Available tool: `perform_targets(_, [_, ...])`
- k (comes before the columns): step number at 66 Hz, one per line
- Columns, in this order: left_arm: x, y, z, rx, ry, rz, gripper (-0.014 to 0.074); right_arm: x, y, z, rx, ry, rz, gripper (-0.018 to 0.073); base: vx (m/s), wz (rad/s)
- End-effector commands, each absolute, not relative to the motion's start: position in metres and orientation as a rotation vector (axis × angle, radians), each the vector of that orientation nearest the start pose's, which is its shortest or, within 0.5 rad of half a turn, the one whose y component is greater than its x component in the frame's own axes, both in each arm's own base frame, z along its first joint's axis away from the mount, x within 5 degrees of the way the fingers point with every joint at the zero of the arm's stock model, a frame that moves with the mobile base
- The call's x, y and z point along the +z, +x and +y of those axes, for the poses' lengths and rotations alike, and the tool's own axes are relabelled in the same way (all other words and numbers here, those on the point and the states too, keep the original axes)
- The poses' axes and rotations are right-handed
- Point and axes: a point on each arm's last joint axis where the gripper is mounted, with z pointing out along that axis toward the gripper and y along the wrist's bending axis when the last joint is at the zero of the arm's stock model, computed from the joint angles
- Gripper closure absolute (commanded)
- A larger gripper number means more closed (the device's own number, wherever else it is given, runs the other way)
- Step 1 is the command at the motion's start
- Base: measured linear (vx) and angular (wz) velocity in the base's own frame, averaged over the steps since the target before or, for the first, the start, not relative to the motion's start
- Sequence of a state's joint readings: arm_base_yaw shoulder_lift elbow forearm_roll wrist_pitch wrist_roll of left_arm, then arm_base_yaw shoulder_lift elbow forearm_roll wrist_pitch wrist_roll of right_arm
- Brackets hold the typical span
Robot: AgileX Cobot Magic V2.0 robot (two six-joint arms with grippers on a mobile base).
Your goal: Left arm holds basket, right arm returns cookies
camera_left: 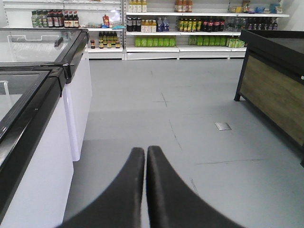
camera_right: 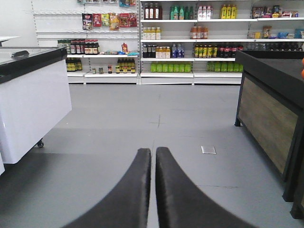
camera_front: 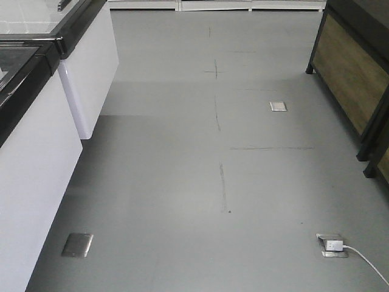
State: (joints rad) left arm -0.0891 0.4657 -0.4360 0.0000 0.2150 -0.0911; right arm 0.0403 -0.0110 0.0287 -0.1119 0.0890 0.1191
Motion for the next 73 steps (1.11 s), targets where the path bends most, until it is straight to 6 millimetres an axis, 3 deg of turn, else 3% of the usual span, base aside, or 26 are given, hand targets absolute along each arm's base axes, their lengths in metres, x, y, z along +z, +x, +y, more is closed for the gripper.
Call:
perform_targets(1, [0.3248, 0.1055, -0.0093, -0.145, -0.011, 1.622, 0.0602, 0.1975, 0.0564, 0.0017, 0.023, -0.026, 1.522, 0.0565, 0.0, 0.0])
perform_targets(44, [0.3282, 0.1056, -0.0093, -0.147, -0.01, 1.585, 0.0581, 0.1975, 0.0564, 0.0017, 0.023, -0.026, 1.522, 0.0565, 0.0, 0.0])
perform_targets(57, [0.3275, 0.1056, -0.0093, -0.146, -0.01, 1.592, 0.0505, 0.1975, 0.0564, 0.0017, 0.023, -0.027, 1.522, 0.0565, 0.0, 0.0])
perform_targets(73, [0.3275, 0.1056, -0.0093, -0.146, -0.01, 1.592, 0.0337, 0.1975, 0.0564, 0.0017, 0.023, -0.027, 1.522, 0.0565, 0.0, 0.0])
